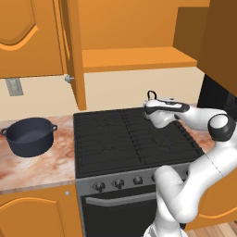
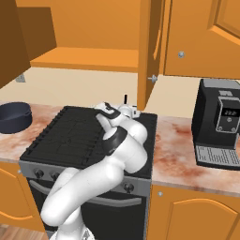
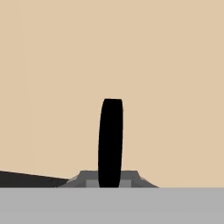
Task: Pick the kettle from the cabinet and place it on a stove burner. Then pick the pot from the counter and place it on another stove burner. Finally, turn both burners on.
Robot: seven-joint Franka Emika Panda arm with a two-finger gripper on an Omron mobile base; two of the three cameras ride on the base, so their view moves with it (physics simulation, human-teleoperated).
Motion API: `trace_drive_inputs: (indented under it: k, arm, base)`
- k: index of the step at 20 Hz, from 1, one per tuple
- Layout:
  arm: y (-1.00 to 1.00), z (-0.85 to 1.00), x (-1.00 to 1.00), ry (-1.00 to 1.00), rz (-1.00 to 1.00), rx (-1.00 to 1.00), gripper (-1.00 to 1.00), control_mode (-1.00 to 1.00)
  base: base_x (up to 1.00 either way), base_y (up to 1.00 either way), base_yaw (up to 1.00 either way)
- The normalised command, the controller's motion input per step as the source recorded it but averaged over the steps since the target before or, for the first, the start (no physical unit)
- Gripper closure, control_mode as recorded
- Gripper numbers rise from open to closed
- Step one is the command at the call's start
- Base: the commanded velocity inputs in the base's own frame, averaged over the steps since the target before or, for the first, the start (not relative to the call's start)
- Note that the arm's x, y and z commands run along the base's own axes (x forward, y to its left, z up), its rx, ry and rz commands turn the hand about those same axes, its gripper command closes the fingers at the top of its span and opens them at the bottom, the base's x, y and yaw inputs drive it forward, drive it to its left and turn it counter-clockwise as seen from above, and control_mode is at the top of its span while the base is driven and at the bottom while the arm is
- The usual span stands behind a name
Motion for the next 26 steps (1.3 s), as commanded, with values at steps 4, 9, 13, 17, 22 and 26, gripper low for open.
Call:
trace_drive_inputs:
  k: [4, 9, 13, 17, 22, 26]
  arm:
    - [-0.12, -0.18, 0.07, 0.0, 0.0, 0.0, 1.0, -1.0]
    - [-0.04, -0.12, 0.0, 0.0, 0.0, 0.0, 1.0, -1.0]
    - [0.0, -0.11, 0.0, 0.0, 0.0, 0.0, -1.0, -1.0]
    - [0.0, -0.08, 0.0, 0.0, 0.0, 0.0, -1.0, -1.0]
    - [0.0, -0.13, 0.0, 0.0, 0.0, 0.0, -1.0, -1.0]
    - [0.0, -0.18, 0.0, 0.0, 0.0, 0.0, -1.0, -1.0]
  base:
    - [0.0, 0.0, 0.0]
    - [0.0, 0.0, 0.0]
    - [0.0, 0.0, 0.0]
    - [0.0, 0.0, 0.0]
    - [0.0, 0.0, 0.0]
    - [0.0, 0.0, 0.0]
